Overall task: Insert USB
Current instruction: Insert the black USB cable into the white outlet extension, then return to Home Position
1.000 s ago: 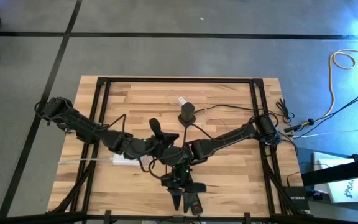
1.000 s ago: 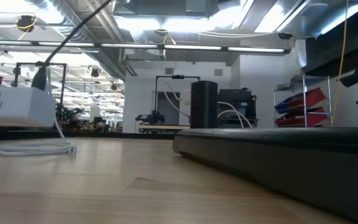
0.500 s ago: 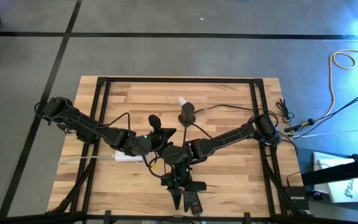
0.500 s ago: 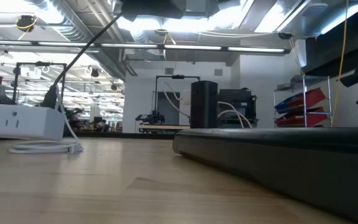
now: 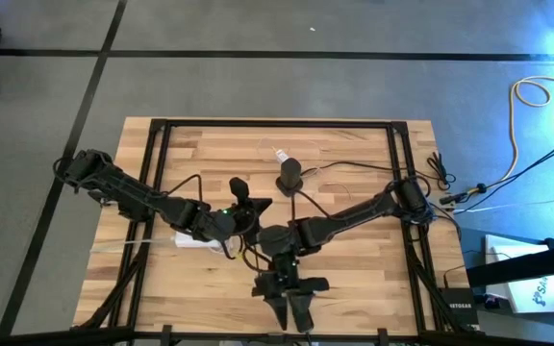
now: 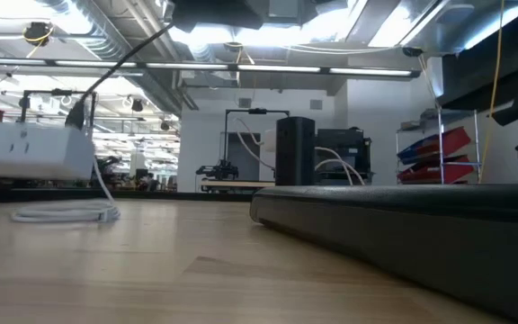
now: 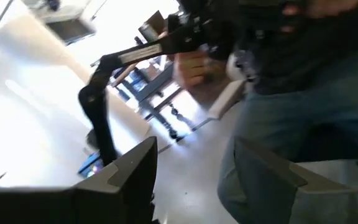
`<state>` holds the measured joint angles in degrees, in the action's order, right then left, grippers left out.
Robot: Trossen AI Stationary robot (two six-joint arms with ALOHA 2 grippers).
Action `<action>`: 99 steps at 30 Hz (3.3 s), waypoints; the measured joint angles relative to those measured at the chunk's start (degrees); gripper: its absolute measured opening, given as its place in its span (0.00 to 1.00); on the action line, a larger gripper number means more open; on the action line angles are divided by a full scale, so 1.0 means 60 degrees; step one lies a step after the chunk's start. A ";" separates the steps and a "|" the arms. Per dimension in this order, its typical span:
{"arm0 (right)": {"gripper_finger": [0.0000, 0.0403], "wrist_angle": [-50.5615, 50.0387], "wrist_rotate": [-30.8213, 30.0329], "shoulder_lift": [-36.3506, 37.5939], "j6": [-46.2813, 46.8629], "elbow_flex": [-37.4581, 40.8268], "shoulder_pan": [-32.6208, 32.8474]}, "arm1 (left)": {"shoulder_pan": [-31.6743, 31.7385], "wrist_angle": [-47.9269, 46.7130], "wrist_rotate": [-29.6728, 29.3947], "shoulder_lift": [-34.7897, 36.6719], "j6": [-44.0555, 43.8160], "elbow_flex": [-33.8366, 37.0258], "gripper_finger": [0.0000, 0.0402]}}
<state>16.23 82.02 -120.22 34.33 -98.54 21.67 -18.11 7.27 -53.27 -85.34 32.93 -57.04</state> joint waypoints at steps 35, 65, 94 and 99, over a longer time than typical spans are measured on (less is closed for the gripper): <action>0.48 -0.5072 -0.6441 0.0047 0.0586 -0.0043 -0.2383 | -0.2827 -0.7658 0.3115 0.4773 -0.5856 0.0493 0.00; 0.48 -0.8838 -1.0664 0.1559 -0.1268 -0.0007 -0.2098 | -0.2725 -0.3618 0.2890 0.4976 -0.5723 0.3136 0.67; 0.48 -0.4017 -1.0579 0.4539 -0.3049 0.4401 -0.1495 | -0.4373 -0.1150 0.1561 1.0539 -0.4168 0.5322 0.78; 0.48 -0.0584 -1.0463 0.6595 -0.3345 0.7378 -0.1837 | -0.4082 -0.0009 0.2451 1.1418 -0.4423 0.6583 0.78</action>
<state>12.73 19.24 -80.65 14.26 -54.28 10.65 -42.60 7.21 -38.56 -16.83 6.39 -17.54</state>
